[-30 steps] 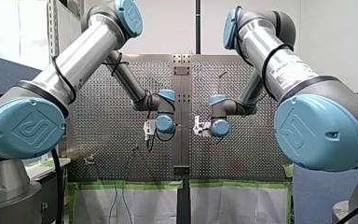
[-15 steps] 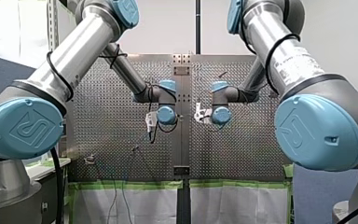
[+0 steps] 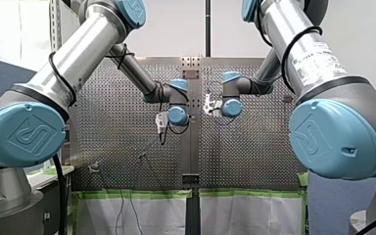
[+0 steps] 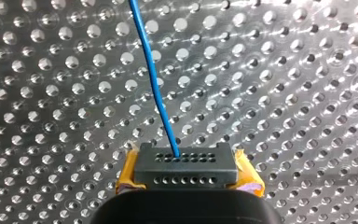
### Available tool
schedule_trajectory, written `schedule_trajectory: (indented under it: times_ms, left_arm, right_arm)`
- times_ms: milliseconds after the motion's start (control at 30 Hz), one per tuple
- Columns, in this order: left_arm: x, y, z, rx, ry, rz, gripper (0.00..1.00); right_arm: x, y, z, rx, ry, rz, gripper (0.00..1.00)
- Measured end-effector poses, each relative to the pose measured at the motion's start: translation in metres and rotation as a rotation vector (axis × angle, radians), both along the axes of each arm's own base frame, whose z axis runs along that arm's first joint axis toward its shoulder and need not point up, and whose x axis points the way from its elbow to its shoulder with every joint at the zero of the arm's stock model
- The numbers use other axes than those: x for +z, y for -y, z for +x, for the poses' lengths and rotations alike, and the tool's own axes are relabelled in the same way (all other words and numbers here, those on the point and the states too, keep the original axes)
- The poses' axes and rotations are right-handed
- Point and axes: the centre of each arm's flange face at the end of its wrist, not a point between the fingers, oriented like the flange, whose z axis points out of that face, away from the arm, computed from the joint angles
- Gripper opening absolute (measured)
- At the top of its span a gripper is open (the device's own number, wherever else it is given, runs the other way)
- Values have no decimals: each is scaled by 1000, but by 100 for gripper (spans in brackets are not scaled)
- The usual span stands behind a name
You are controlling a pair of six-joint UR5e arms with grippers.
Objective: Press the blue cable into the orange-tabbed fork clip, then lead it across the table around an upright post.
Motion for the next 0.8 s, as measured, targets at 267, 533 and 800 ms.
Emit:
schedule_trajectory:
  times_ms: [267,533,800]
  left_arm:
    - [10,4,5,-1,4,-7,0]
    - [17,6,8,-1,7,-9,0]
    - [34,5,9,1,25,-32,0]
  right_arm:
    - [6,-2,1,3,0,-3,0]
    - [23,-5,2,9,13,-26,0]
    - [38,-7,4,12,22,-48,0]
